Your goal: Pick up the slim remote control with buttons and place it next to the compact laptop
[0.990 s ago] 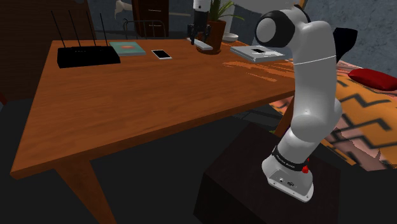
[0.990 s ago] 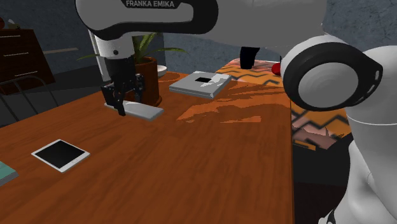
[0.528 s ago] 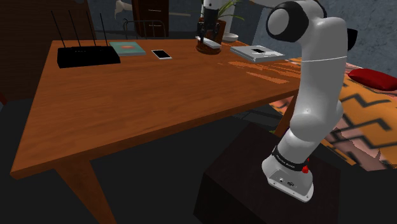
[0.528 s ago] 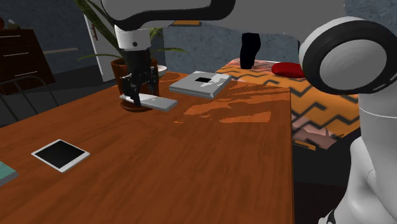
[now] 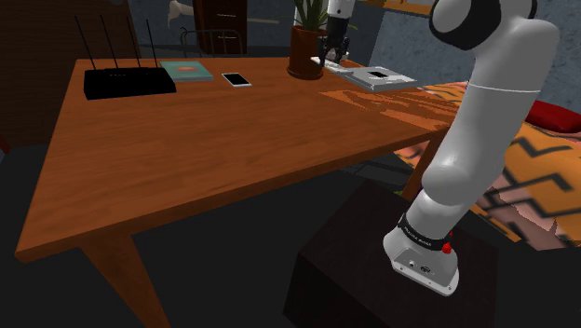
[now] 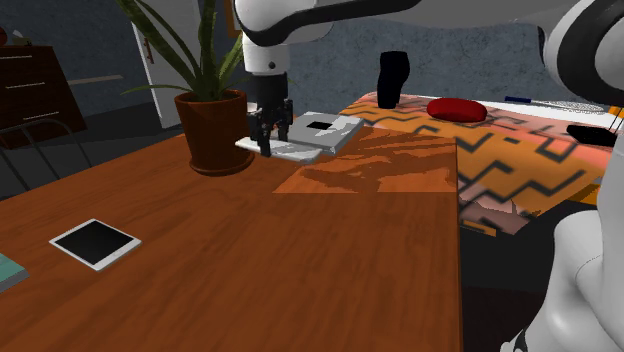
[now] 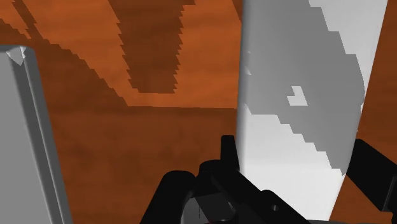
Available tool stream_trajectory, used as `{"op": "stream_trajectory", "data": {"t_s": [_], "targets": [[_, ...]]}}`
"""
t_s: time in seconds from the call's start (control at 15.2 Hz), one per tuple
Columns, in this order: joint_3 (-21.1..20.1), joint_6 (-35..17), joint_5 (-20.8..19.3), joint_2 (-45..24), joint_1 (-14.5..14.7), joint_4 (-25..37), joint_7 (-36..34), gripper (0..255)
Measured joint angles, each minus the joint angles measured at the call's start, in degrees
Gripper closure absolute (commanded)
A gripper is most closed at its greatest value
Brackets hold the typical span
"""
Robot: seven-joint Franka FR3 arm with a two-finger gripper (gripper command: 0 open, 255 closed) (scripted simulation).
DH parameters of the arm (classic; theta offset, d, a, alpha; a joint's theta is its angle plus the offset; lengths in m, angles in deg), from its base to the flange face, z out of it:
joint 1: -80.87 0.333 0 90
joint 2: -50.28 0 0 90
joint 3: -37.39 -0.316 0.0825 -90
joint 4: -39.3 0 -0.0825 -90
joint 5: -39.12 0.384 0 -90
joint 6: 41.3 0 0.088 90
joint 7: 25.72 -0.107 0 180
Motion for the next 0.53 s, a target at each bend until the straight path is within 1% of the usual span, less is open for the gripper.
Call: {"op": "stream_trajectory", "data": {"t_s": [0.53], "targets": [[3.81,-2.66,-1.78,9.62,-4.29,-12.06,8.05,255]]}}
